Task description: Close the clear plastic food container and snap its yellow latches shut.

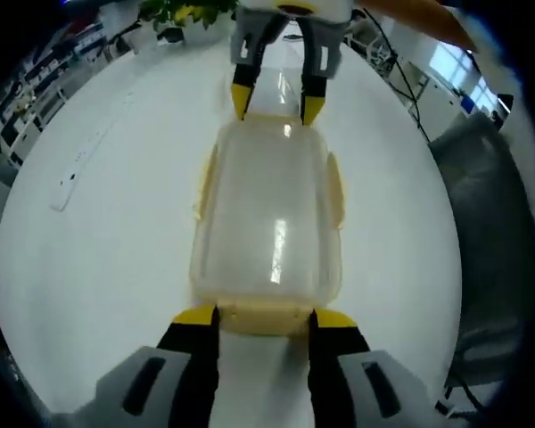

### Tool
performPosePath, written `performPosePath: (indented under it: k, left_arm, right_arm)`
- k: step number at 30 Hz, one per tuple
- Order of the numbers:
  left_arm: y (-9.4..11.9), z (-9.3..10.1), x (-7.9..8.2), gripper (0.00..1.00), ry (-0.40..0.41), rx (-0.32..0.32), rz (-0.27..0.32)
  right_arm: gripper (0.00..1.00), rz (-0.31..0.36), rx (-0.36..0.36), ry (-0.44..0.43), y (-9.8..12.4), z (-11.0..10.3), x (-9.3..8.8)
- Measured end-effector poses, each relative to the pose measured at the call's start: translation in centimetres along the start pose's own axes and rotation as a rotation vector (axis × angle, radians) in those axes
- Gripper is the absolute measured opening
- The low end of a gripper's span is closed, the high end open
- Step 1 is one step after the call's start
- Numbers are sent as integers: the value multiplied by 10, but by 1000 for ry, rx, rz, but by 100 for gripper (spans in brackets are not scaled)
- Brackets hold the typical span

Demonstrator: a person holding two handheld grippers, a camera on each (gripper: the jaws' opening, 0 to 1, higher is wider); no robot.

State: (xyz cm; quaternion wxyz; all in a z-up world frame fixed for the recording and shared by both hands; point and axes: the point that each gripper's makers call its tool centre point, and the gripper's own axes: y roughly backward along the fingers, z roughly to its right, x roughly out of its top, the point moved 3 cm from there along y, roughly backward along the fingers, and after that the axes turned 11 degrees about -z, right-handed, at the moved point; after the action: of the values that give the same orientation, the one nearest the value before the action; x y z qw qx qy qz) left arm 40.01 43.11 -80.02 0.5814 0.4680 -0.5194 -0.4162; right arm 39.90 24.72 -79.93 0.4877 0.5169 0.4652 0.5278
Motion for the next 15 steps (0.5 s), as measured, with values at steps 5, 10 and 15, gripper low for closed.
performPosePath:
  k: [5,10,15]
  left_arm:
    - [21,6,3,33,1,48,26]
    - [38,13,24,33,14,115,88]
    - [43,18,45,33,20,150,135]
  right_arm:
    - [36,40,-43,15,28,-6,3]
    - [36,11,-90,29,47,-4,-14]
    - [36,-5,-121,32,66,-6,-33]
